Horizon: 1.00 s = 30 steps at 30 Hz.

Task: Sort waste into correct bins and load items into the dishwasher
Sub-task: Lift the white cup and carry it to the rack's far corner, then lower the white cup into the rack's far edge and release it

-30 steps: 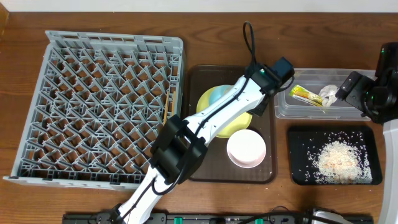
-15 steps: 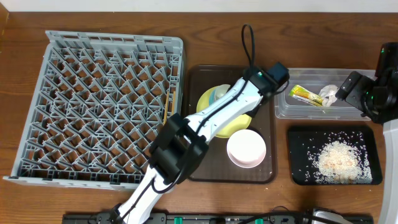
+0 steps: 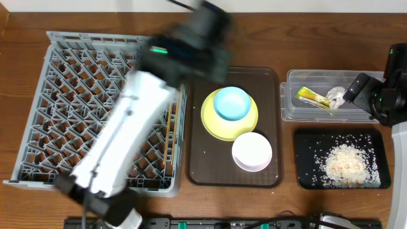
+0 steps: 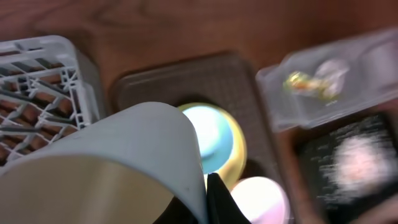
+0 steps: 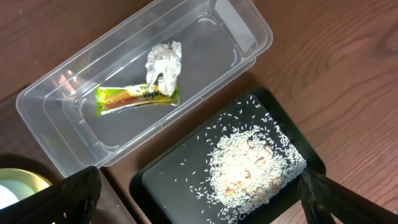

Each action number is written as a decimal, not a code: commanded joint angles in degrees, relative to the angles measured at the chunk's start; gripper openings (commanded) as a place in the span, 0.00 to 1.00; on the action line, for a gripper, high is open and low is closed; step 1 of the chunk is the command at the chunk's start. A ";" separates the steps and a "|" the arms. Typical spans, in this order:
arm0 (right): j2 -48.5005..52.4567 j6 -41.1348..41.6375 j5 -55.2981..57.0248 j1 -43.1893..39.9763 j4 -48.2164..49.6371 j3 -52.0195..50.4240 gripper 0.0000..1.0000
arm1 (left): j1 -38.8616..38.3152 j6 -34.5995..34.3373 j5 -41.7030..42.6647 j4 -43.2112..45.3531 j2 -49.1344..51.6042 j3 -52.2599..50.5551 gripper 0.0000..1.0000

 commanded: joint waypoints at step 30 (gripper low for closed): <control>-0.07 -0.39 0.42 -0.31 -0.09 0.33 0.99 | 35.67 11.21 70.27 3.48 35.56 -0.61 0.08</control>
